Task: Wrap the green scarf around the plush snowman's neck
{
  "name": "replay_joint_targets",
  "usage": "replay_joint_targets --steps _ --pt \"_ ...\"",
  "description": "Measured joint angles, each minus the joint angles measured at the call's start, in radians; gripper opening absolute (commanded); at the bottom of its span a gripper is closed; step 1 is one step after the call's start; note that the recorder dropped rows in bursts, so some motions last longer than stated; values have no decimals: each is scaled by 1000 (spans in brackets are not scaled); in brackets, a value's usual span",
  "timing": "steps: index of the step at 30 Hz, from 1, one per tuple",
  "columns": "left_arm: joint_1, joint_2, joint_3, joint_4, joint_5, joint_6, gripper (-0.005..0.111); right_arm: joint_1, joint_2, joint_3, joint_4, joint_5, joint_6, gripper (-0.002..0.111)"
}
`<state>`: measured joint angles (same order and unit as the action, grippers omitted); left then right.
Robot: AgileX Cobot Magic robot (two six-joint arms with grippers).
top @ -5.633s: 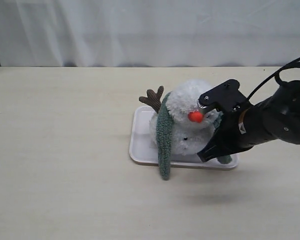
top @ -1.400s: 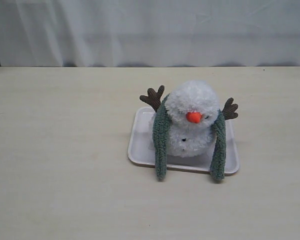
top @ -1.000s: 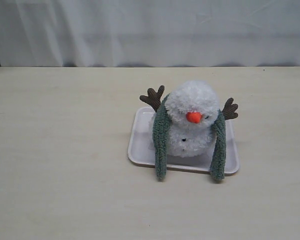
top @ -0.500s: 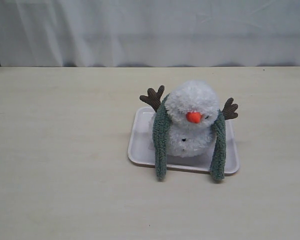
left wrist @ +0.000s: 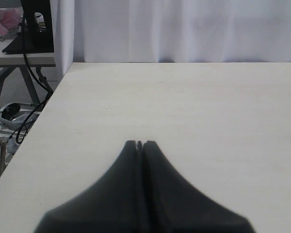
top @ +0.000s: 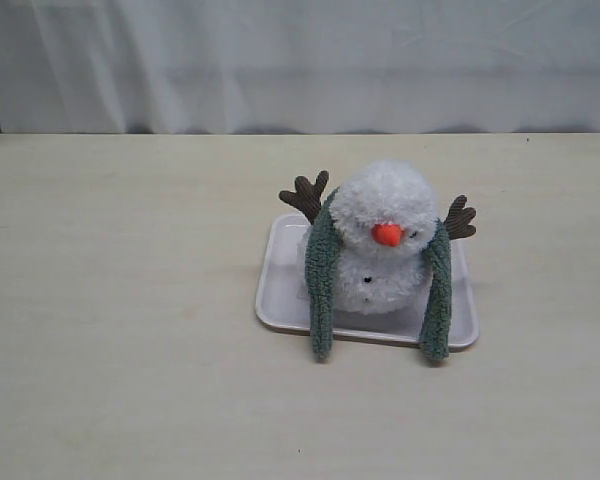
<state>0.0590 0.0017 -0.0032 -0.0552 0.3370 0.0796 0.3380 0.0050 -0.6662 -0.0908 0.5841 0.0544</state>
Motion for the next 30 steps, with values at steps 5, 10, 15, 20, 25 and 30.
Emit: replay_joint_targets --steps 5,10,15,20,25,30 --pt "0 0 0 0 0 0 0 -177 0 0 0 0 0 4" --pt "0 0 0 0 0 0 0 -305 0 0 0 0 0 4" --pt "0 0 0 0 0 0 0 -335 0 19 -10 -28 0 4" --pt "0 0 0 0 0 0 0 -336 0 90 -14 -150 0 4" --pt "0 0 0 0 0 0 0 -336 0 182 -14 -310 0 4" --pt "0 0 0 0 0 0 0 -336 2 258 -14 -401 0 4"
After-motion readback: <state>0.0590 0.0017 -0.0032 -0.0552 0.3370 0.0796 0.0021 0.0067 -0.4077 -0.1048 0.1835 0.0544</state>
